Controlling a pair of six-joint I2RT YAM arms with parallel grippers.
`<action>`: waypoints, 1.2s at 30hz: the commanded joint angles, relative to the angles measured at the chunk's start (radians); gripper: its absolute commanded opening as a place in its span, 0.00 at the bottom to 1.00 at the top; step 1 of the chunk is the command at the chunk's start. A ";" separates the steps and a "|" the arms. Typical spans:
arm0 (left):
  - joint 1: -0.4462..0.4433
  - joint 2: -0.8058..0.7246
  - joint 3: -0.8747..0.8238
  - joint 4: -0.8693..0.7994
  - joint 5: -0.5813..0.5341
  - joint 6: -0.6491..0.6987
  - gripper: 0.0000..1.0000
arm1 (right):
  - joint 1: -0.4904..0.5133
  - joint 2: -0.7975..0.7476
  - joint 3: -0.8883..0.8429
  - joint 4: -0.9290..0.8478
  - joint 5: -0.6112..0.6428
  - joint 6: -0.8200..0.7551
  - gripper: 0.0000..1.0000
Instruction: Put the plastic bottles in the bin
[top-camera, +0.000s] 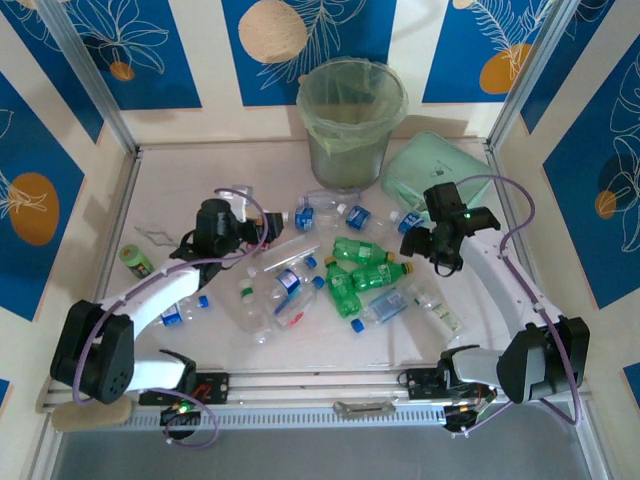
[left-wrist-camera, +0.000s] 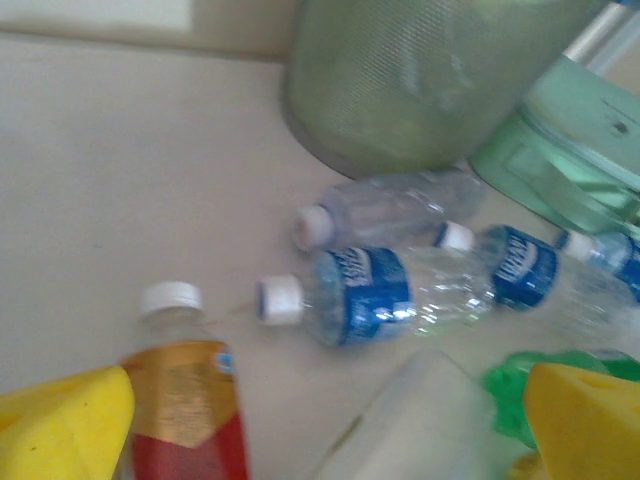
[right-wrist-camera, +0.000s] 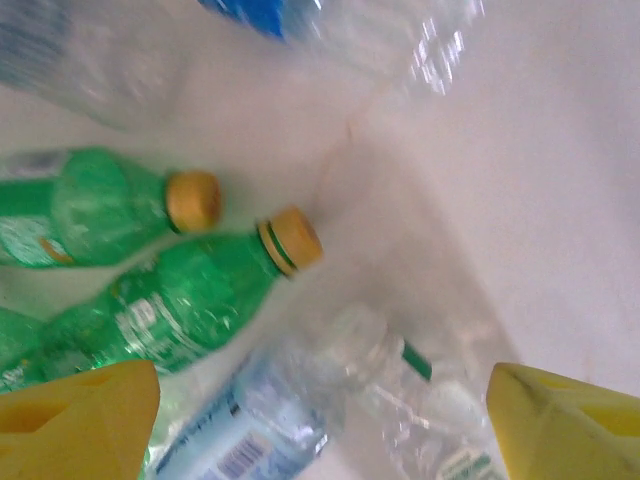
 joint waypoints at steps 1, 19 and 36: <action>-0.012 0.026 0.034 -0.018 0.040 -0.039 1.00 | -0.014 -0.038 -0.063 -0.130 -0.053 0.112 0.88; -0.016 -0.003 0.019 -0.020 0.030 -0.066 1.00 | 0.051 -0.113 -0.222 -0.105 -0.144 0.404 0.72; -0.017 -0.089 -0.015 -0.083 -0.030 -0.039 1.00 | -0.015 -0.035 -0.314 0.237 -0.171 0.407 0.82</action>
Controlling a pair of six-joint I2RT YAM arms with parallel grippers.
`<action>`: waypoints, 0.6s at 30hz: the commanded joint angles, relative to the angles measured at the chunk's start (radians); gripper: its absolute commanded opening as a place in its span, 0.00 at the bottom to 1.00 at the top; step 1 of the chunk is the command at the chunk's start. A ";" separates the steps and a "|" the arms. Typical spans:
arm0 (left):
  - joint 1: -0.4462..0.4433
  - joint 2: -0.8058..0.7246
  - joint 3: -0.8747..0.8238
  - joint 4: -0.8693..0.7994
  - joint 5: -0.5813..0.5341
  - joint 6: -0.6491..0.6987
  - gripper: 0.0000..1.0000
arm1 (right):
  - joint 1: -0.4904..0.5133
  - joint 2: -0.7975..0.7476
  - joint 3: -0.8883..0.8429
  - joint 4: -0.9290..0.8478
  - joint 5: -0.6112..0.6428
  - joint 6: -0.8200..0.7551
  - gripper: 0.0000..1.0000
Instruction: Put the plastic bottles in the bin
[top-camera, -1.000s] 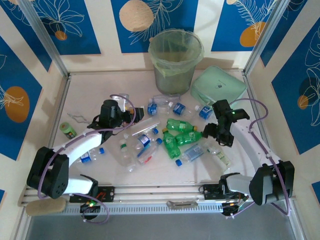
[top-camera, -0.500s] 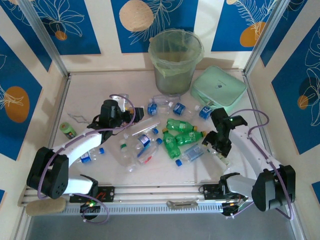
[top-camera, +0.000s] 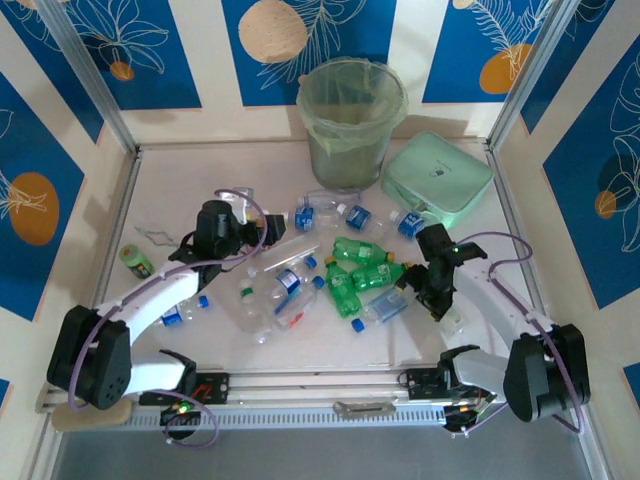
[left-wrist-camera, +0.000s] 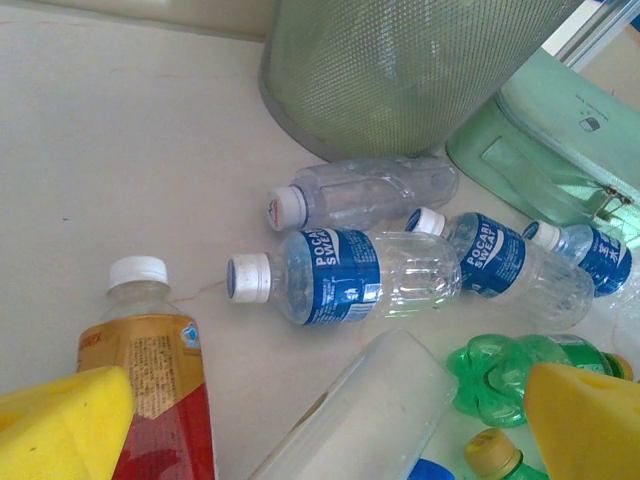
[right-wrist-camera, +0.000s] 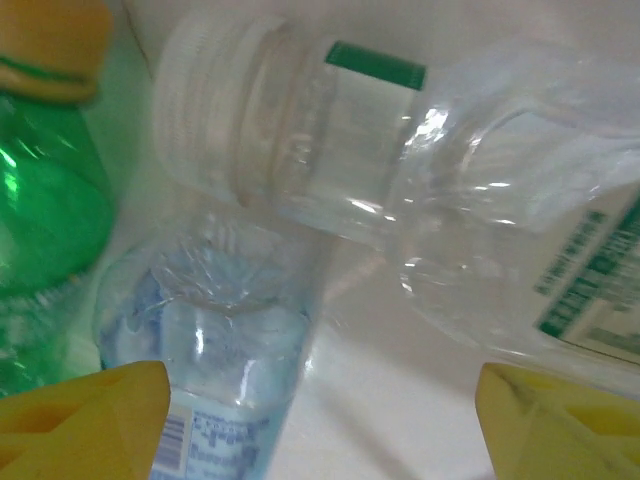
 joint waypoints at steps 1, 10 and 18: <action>-0.004 -0.050 -0.014 -0.037 -0.039 0.014 1.00 | -0.053 0.058 0.033 0.142 0.000 -0.081 0.82; -0.004 -0.092 -0.026 -0.058 -0.057 0.017 1.00 | -0.143 0.219 0.212 0.182 0.048 -0.311 0.83; -0.004 -0.073 -0.033 -0.035 -0.049 0.009 1.00 | -0.174 0.177 0.178 0.134 -0.079 -0.309 0.83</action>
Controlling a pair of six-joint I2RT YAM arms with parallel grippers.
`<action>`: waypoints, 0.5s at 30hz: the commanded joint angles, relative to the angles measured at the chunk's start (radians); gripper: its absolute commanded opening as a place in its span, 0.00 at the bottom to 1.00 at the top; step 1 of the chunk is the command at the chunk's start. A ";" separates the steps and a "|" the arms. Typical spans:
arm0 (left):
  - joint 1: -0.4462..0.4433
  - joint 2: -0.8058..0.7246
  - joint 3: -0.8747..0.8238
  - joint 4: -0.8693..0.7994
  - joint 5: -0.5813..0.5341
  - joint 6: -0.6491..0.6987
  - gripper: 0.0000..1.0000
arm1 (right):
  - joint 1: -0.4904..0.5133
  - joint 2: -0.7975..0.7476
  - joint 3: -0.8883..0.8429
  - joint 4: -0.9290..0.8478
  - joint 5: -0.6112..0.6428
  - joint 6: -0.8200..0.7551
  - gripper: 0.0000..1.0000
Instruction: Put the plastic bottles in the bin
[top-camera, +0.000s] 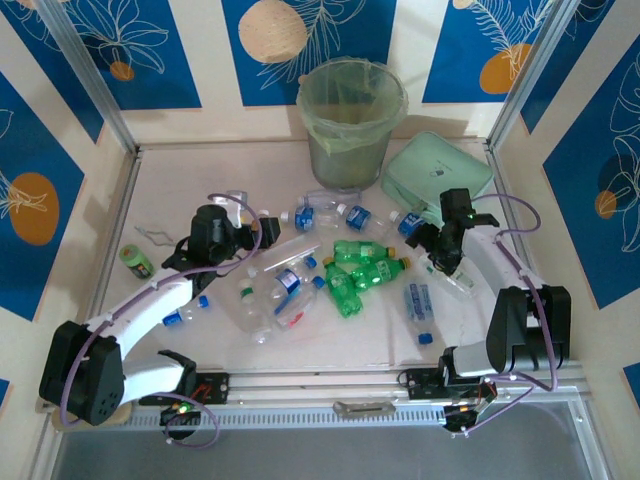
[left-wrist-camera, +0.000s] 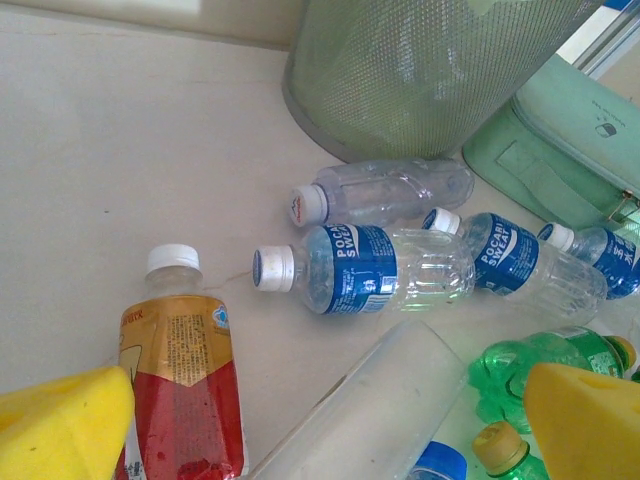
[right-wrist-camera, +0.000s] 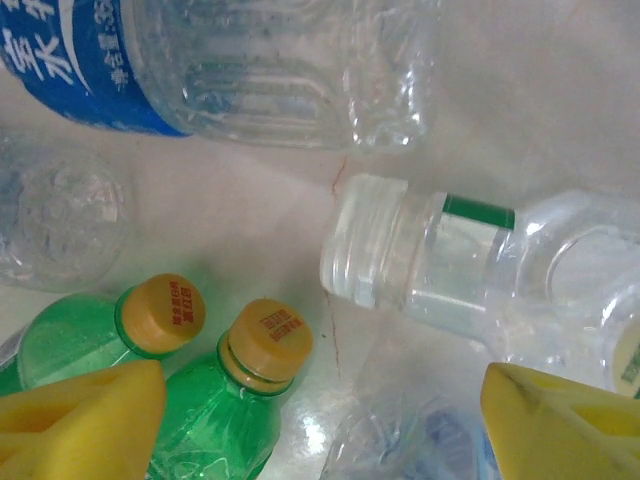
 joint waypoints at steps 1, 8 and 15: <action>-0.004 0.003 -0.005 0.011 -0.006 0.008 1.00 | 0.034 -0.043 -0.038 -0.063 -0.057 -0.022 0.83; -0.005 0.011 -0.010 0.016 -0.005 0.017 1.00 | 0.139 -0.156 -0.081 -0.205 0.013 -0.020 0.92; -0.004 0.039 -0.001 0.043 0.019 0.007 1.00 | 0.260 -0.209 -0.127 -0.270 0.044 0.053 0.99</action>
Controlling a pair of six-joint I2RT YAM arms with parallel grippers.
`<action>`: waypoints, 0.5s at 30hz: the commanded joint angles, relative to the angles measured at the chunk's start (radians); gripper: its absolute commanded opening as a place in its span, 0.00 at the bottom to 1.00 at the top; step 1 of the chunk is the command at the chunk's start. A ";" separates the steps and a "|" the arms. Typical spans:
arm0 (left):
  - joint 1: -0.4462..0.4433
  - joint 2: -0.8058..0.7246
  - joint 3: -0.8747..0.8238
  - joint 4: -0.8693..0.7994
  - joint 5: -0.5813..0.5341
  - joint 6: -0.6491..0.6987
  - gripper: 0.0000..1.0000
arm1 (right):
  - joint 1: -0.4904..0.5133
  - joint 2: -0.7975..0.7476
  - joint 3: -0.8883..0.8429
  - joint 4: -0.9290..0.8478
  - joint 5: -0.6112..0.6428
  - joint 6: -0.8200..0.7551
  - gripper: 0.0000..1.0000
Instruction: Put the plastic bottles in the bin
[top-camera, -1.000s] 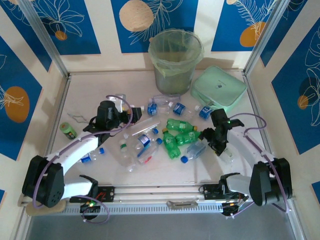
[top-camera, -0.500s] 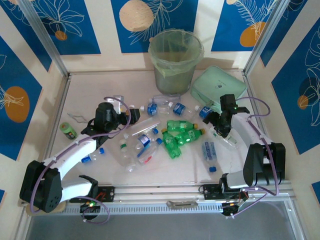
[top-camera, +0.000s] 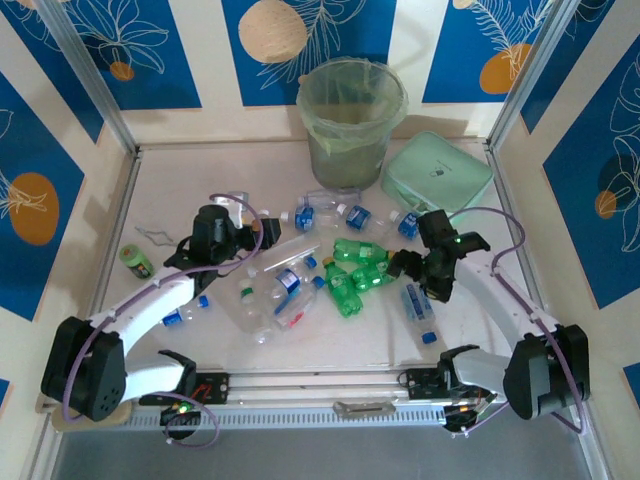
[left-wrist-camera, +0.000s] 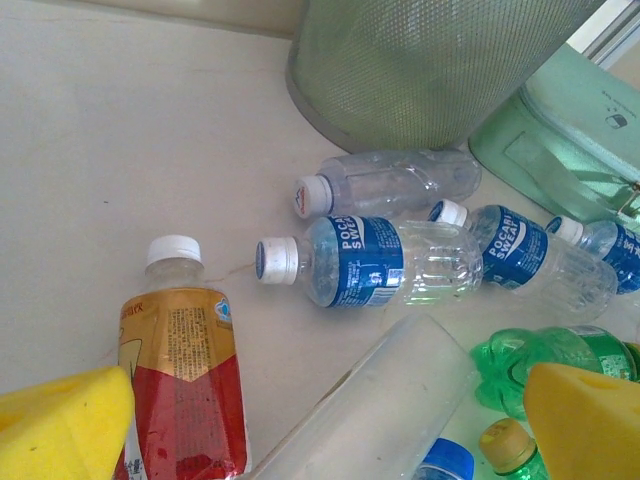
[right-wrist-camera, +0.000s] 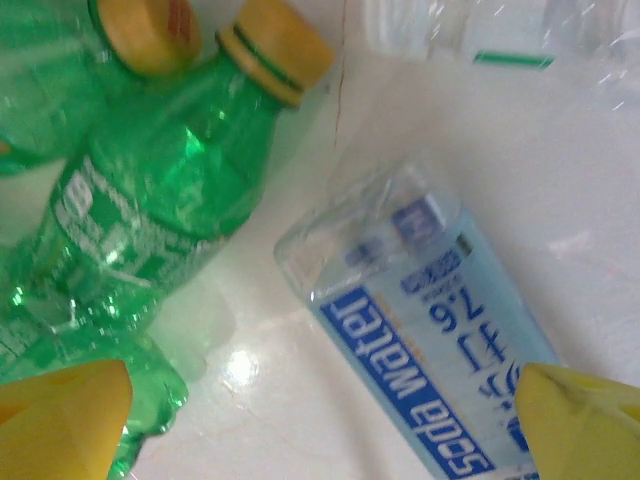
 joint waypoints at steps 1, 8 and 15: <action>-0.004 0.014 0.003 0.039 0.022 0.007 1.00 | 0.030 0.016 -0.034 -0.066 0.034 0.043 0.99; -0.004 -0.011 0.001 0.018 0.010 0.019 1.00 | 0.047 0.138 0.005 -0.085 0.144 -0.001 0.99; -0.005 -0.035 -0.001 0.002 -0.004 0.026 1.00 | 0.090 0.252 0.023 -0.061 0.153 -0.029 0.96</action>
